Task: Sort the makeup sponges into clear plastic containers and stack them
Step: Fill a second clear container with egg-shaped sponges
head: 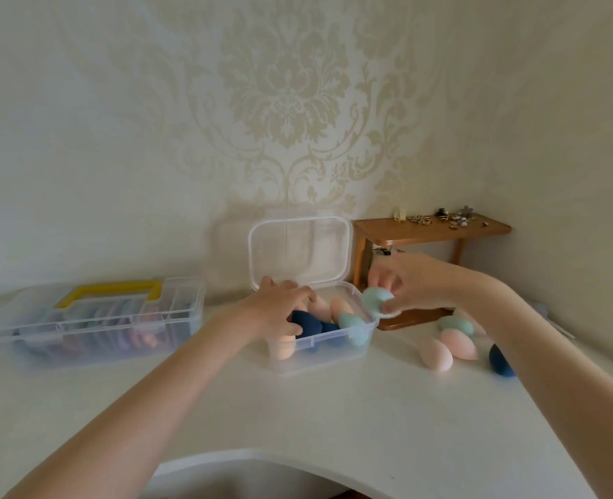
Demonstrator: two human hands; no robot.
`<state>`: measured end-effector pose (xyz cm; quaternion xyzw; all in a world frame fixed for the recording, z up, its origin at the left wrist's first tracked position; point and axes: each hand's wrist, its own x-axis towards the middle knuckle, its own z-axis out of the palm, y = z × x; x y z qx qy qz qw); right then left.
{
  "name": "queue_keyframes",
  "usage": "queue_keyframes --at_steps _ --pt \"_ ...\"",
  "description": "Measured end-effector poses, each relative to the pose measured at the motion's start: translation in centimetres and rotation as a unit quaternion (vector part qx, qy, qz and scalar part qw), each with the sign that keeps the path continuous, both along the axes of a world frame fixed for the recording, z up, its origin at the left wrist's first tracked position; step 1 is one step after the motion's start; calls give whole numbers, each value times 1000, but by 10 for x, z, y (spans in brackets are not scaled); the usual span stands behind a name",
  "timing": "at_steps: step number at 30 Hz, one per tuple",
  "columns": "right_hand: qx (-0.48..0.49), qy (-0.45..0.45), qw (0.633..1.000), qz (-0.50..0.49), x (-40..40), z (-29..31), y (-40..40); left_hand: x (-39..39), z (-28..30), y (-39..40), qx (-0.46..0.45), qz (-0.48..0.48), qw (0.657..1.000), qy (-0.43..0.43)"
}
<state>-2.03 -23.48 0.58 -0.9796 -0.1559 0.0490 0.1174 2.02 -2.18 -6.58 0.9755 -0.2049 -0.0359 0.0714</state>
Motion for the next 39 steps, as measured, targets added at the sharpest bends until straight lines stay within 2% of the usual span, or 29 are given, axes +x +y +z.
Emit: queue_keyframes --at_steps 3,7,9,16,18,21,23,25,30,33,35,37,39 --pt "157 12 987 40 8 -4 26 4 -4 0 7 2 1000 -14" --pt "285 194 936 64 25 -35 53 10 -9 2 20 -10 999 -37" --pt "307 263 912 63 34 -47 58 9 -5 3 23 -12 999 -35" --pt "237 262 933 64 49 -53 60 10 6 10 -38 -13 999 -30" --pt "196 229 951 71 47 -53 63 11 5 10 -45 -16 998 -39" --pt "86 154 980 88 46 -55 78 10 2 9 -50 -9 998 -46" --pt "9 108 990 90 52 -66 90 11 0 9 -41 -3 998 -48" --pt "-27 69 995 71 54 -76 102 12 -2 9 -37 2 998 -52" --pt "-17 46 999 22 50 -78 108 11 -7 6 -43 15 997 -62" --pt "-26 93 995 40 45 -63 99 11 -6 3 -7 14 998 -68" --pt "31 132 990 33 37 -42 86 13 -7 3 9 13 997 -72" --pt "62 103 993 4 30 -18 68 13 -8 4 -15 11 997 -73" --pt "35 46 997 -43 27 -3 45 12 -8 4 -47 10 996 -69"
